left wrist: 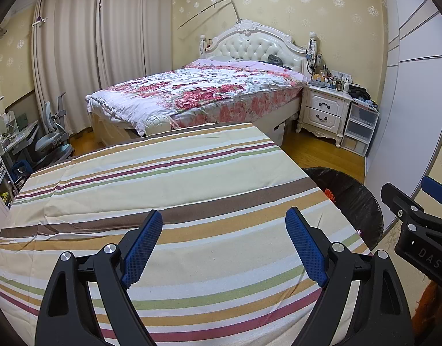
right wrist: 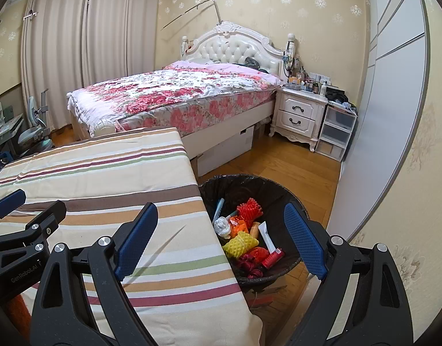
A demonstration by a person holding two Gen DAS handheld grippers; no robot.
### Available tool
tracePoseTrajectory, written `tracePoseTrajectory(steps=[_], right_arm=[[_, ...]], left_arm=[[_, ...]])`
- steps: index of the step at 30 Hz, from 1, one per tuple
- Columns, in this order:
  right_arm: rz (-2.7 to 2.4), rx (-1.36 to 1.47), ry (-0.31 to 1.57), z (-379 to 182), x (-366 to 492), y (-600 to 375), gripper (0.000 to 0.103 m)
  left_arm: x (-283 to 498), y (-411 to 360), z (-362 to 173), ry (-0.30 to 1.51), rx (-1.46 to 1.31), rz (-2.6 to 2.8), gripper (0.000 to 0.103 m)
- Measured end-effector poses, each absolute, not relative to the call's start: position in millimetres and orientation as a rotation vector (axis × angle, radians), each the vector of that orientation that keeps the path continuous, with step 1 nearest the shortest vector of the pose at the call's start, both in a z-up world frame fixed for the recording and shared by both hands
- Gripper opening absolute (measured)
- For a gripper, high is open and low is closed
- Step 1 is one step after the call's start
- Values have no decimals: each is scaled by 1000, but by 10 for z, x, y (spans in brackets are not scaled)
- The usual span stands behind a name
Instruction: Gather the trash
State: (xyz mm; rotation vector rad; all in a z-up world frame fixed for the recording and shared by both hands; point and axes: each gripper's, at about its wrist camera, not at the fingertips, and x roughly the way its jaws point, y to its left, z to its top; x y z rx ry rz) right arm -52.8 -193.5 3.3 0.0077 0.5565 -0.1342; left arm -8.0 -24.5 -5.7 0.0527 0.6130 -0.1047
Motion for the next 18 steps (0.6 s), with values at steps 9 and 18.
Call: tracePoseTrajectory(steps=[9, 18], right_arm=[[-134, 8, 559, 25, -523, -1926, 87], [-134, 8, 561, -21, -525, -1912, 87]], left_arm=[[-76, -243, -55, 614, 54, -105, 85], [-63, -222, -69, 615, 52, -105, 85]])
